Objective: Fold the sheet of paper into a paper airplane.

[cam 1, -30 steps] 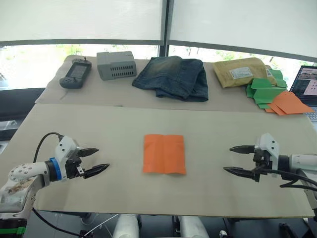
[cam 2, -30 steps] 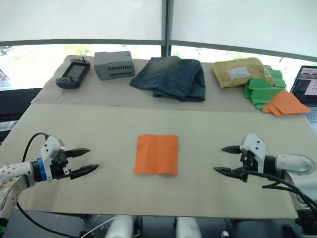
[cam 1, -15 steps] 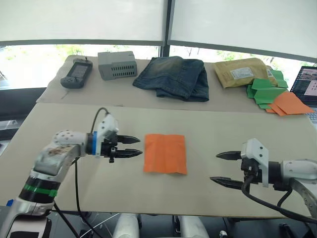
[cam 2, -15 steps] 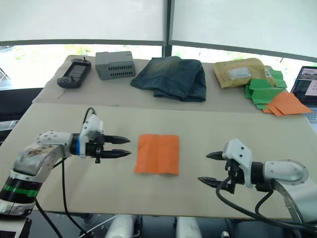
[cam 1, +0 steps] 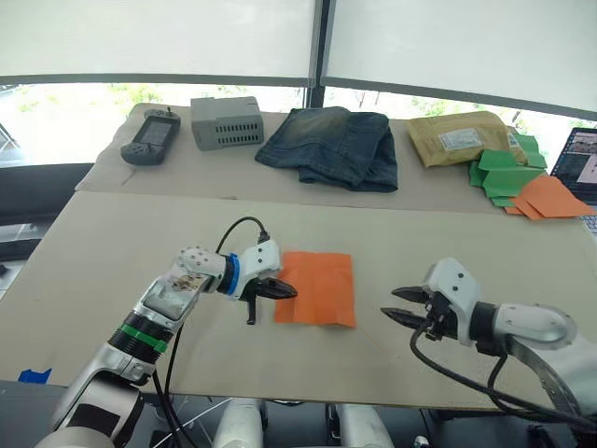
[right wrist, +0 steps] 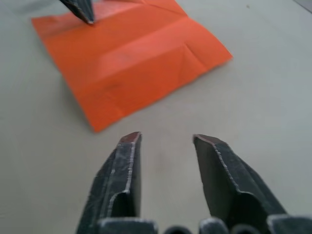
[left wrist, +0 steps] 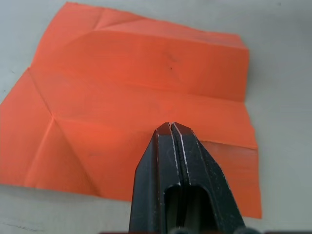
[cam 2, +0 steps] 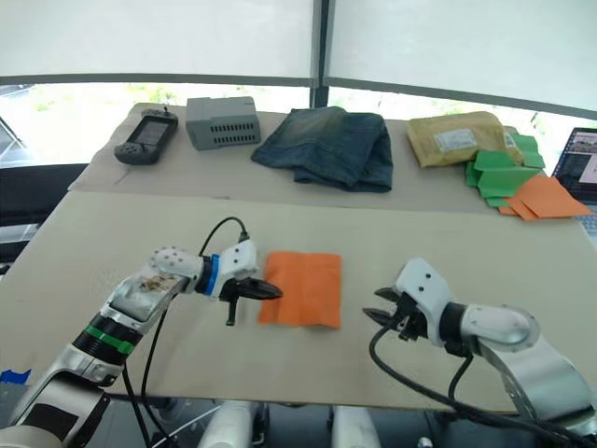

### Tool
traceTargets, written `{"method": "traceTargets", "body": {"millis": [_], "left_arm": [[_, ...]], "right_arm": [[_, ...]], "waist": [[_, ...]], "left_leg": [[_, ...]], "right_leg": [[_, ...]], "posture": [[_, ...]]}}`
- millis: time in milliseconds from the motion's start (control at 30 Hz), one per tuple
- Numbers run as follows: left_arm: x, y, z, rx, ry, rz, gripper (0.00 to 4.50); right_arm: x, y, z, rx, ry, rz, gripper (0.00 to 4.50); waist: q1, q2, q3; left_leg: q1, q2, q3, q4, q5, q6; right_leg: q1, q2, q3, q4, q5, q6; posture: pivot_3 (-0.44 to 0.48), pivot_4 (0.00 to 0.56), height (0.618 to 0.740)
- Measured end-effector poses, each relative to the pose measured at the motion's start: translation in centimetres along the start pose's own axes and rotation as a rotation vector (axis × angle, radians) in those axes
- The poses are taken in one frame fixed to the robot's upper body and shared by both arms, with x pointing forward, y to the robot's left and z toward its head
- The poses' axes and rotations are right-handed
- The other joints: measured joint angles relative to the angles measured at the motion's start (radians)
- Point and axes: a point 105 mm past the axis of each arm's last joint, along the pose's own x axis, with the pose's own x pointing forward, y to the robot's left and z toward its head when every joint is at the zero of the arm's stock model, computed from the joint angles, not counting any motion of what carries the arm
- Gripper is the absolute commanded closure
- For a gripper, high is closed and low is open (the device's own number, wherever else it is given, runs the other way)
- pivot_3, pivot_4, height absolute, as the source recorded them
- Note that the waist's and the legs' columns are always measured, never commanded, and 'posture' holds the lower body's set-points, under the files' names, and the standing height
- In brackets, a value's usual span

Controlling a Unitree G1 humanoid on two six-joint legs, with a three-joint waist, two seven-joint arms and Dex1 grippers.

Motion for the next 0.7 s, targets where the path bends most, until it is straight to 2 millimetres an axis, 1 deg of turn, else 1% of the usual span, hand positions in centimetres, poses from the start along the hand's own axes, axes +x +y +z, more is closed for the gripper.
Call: {"method": "traceTargets", "body": {"millis": [67,100,167,233,433,567,700], "left_arm": [[0.2,-0.2,-0.1,-0.015,0.004,-0.002,4.50],[0.3,-0.3,-0.1,-0.013,0.005,0.000,4.50],[0.5,-0.5,-0.1,-0.011,0.009,0.001,4.50],[0.8,-0.8,-0.1,-0.014,0.005,0.006,4.50],[0.8,-1.2,-0.2,-0.008,0.019,0.032,4.50],[0.9,-1.4,-0.5,-0.022,0.024,0.052,4.50],[0.8,-1.6,-0.6,-0.029,0.028,0.061,4.50]], "right_arm": [[0.7,-0.7,0.3,-0.017,0.006,-0.014,4.30],[1.0,-1.2,0.5,-0.029,0.011,-0.018,4.46],[1.7,-2.0,0.8,-0.045,0.021,-0.028,4.46],[2.5,-2.2,0.6,-0.053,0.045,-0.003,4.46],[4.8,-0.9,-0.6,-0.054,0.053,0.104,4.46],[5.9,-1.0,-0.4,-0.056,-0.001,0.123,4.46],[7.2,-0.6,0.1,-0.007,-0.066,0.152,4.46]], "waist": [[-0.006,0.000,0.000],[-0.009,0.000,0.000],[-0.010,0.000,0.000],[-0.010,0.000,0.000],[-0.010,0.001,-0.001],[-0.013,0.000,-0.002],[-0.016,0.001,-0.003]], "left_leg": [[-0.001,0.000,0.000,0.000,0.000,0.000],[-0.001,0.000,-0.001,0.000,0.000,0.000],[-0.001,0.000,-0.001,0.000,0.000,0.000],[-0.001,0.000,-0.001,0.000,0.000,0.000],[-0.001,0.000,-0.001,0.000,0.000,0.000],[0.003,0.000,-0.001,0.000,0.000,0.001],[0.005,0.001,-0.001,0.000,0.000,0.001]], "right_leg": [[0.000,0.000,0.000,0.000,0.000,0.000],[0.000,0.000,0.000,0.000,0.000,0.000],[0.000,0.000,0.000,0.000,0.000,0.000],[0.000,0.000,0.000,0.000,0.000,0.000],[0.000,0.000,0.000,0.000,0.000,0.001],[0.004,0.001,0.000,0.001,0.000,0.001],[0.005,0.001,0.000,0.001,0.000,0.000]], "posture": [[0.000,0.150,0.716],[0.000,0.150,0.716],[0.000,0.150,0.716],[0.000,0.150,0.716],[0.000,0.150,0.716],[0.000,0.150,0.716],[0.000,0.150,0.716]]}}
